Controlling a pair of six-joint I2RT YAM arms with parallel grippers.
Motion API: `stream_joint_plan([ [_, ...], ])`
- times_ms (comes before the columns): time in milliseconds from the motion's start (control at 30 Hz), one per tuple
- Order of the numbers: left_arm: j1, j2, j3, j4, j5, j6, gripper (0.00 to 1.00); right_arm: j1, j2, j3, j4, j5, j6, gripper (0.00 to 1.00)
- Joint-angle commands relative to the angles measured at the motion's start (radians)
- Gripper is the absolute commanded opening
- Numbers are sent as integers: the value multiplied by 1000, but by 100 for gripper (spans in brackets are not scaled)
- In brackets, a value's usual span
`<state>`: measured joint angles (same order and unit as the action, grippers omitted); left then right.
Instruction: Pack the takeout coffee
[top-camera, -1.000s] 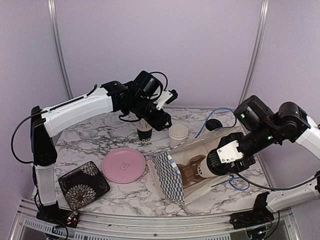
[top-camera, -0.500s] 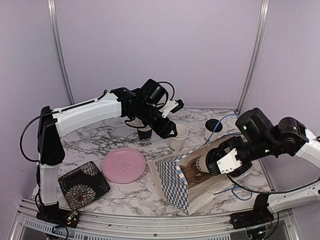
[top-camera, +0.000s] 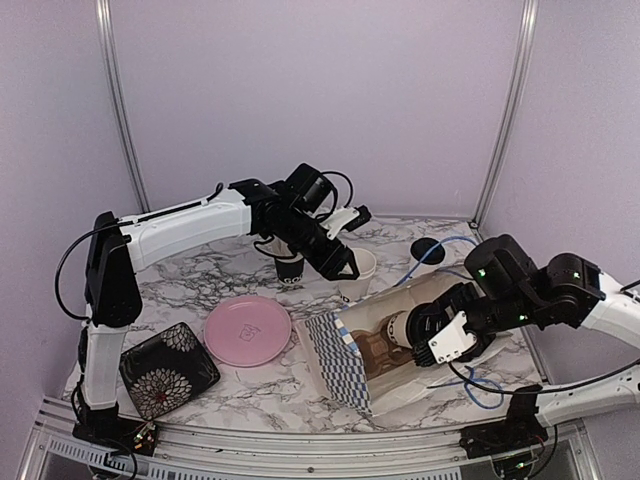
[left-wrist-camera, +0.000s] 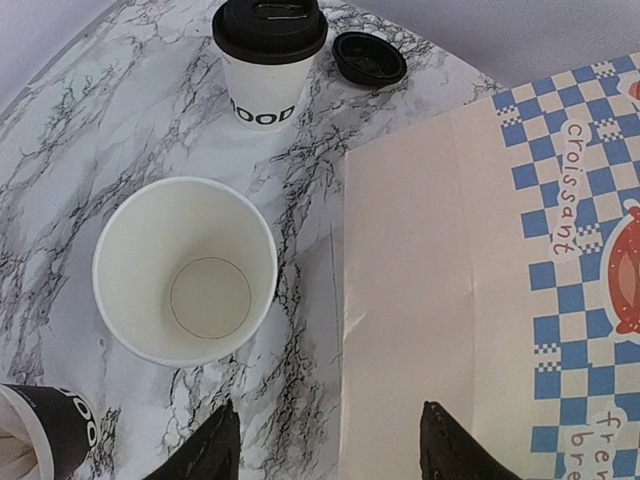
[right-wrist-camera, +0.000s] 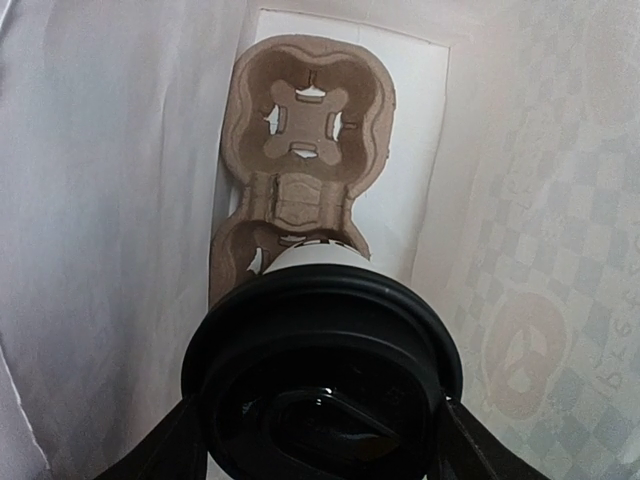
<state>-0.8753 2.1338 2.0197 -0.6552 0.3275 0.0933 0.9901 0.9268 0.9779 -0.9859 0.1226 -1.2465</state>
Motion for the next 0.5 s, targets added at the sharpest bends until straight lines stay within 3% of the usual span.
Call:
stream_joint_plan([
  [0,-1,6,18,-1,90,12,62,9,-39,-15,18,-7,-50,52],
  [467,-1,14,9,-5,130,35,61,12,-94,-106,44,43,-168,52],
])
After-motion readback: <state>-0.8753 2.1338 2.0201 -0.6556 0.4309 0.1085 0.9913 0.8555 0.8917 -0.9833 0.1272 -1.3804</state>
